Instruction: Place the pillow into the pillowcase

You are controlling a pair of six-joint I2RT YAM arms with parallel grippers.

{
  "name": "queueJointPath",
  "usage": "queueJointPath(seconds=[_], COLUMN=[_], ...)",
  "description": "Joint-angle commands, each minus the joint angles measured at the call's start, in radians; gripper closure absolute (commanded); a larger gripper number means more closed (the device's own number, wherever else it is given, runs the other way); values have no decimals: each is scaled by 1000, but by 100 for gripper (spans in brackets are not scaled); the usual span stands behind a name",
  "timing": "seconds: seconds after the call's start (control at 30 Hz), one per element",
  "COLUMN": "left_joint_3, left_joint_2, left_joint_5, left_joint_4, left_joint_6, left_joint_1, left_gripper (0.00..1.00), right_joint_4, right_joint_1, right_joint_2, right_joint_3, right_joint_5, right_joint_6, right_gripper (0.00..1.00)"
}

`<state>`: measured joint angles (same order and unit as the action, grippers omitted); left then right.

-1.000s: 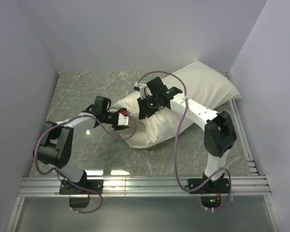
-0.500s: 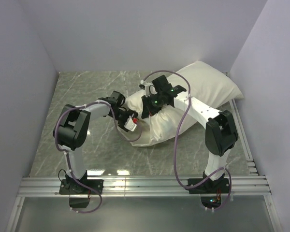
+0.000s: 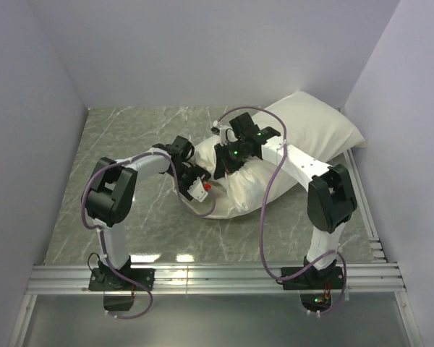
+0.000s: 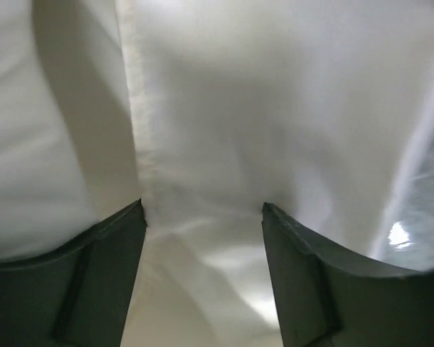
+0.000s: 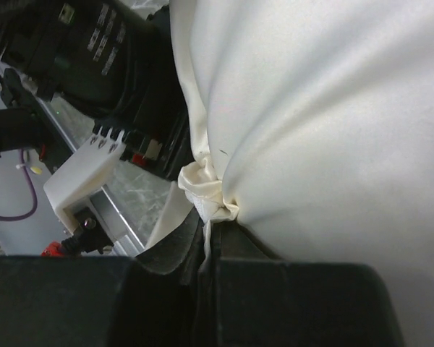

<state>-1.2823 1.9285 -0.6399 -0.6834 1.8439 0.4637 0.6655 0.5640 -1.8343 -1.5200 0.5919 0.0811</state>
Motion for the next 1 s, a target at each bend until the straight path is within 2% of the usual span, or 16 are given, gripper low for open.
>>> queueJointPath(seconds=[0.0, 0.07, 0.2, 0.3, 0.4, 0.57, 0.6, 0.63, 0.7, 0.73, 0.77, 0.83, 0.9, 0.97], left_joint_3=[69, 67, 26, -29, -34, -52, -49, -42, -5, 14, 61, 107, 133, 138], left_joint_2=[-58, -69, -31, 13, 29, 47, 49, 44, 21, 11, -5, -60, -109, -140], left_joint_5=[0, -3, 40, 33, 37, 34, 32, 31, 36, 34, 36, 36, 10, -7], left_joint_4=[-29, -41, -122, -186, -162, -96, -65, -32, 71, 106, 155, 243, 213, 102], left_joint_6=[62, 3, 23, 23, -9, -104, -126, -152, -199, -215, -248, -271, -246, -206], left_joint_1=[59, 61, 66, 66, 82, 95, 95, 95, 95, 95, 95, 93, 76, 67], left_gripper=[30, 32, 41, 39, 43, 65, 68, 76, 83, 92, 96, 99, 99, 100], right_joint_4=[-116, -109, -113, -101, -106, -96, -98, -99, -101, -102, -103, -92, -83, -72], right_joint_1=[22, 19, 20, 20, 20, 20, 22, 20, 20, 20, 20, 20, 19, 16], right_joint_2=[24, 24, 26, 20, 24, 21, 20, 18, 18, 18, 20, 21, 26, 27], right_joint_3=[-23, -17, -12, -23, -20, -25, -22, -22, -19, -14, -11, -12, -12, -14], right_joint_5=[154, 157, 151, 152, 154, 155, 155, 155, 157, 160, 160, 155, 144, 128], right_joint_6=[69, 65, 66, 65, 66, 57, 60, 60, 62, 62, 60, 54, 45, 36], right_gripper=[100, 100, 100, 100, 100, 100, 100, 100, 100, 100, 100, 100, 100, 100])
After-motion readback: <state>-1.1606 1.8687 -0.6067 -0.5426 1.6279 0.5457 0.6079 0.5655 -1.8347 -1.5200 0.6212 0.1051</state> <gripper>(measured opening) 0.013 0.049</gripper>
